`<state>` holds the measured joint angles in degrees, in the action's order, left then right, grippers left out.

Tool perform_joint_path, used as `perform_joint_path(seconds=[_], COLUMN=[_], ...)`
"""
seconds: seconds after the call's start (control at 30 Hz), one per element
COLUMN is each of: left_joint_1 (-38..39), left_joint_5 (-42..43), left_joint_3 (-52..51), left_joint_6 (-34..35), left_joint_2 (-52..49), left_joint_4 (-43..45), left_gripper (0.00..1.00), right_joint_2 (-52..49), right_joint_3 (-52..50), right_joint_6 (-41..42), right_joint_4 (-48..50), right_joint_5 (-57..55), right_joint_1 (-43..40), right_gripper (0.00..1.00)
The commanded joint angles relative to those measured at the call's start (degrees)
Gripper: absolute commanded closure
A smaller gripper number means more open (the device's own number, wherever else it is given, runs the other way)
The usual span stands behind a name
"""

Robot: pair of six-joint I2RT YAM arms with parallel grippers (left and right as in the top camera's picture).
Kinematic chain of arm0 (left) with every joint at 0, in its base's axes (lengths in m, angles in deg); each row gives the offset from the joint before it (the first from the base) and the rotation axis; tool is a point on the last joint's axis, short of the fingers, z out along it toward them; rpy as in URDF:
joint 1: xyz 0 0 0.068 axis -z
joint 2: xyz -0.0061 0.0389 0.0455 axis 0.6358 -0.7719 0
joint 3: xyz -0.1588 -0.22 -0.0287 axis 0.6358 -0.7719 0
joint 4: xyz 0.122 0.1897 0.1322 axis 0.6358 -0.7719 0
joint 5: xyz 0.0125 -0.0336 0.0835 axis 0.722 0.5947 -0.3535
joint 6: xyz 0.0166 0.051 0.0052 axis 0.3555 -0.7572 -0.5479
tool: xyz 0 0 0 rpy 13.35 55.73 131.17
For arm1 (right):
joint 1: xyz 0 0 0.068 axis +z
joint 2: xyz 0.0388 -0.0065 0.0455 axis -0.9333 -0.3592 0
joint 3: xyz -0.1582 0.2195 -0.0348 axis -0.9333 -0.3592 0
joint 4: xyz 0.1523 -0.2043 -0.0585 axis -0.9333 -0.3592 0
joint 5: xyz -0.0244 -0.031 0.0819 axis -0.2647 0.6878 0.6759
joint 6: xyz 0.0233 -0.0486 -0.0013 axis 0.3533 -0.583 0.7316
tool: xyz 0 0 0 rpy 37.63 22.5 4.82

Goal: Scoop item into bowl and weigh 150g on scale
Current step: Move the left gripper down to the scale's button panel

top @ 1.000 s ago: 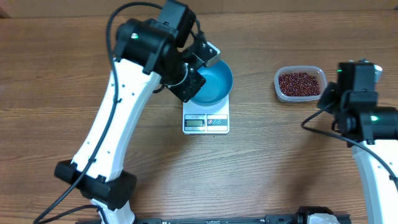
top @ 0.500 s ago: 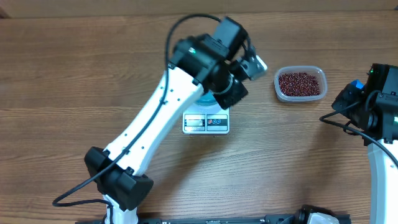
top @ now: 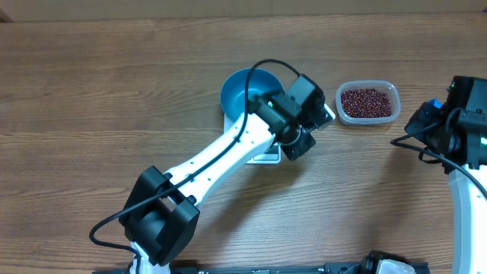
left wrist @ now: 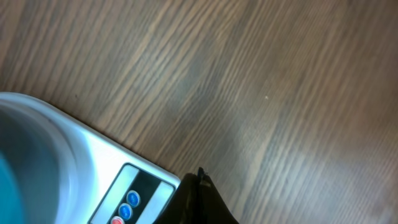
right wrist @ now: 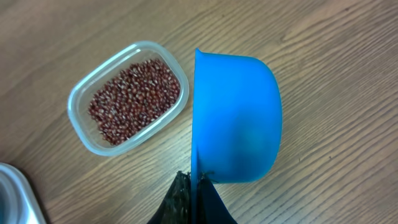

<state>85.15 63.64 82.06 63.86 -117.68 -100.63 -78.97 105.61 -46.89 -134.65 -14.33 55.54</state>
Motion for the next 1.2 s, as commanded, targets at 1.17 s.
perform_joint_path(seconds=[1.17], left_joint_1=[-3.4], left_joint_5=[-13.6], left_joint_3=[-39.4], left_joint_6=[15.9], left_joint_2=[17.8], left_joint_4=[31.1], left_gripper=[0.96], right_joint_2=[-2.3], right_joint_3=[1.6], right_joint_6=[-0.2], right_joint_4=[0.6], right_joint_5=[1.1], right_joint_1=[-0.2], right_gripper=[0.96])
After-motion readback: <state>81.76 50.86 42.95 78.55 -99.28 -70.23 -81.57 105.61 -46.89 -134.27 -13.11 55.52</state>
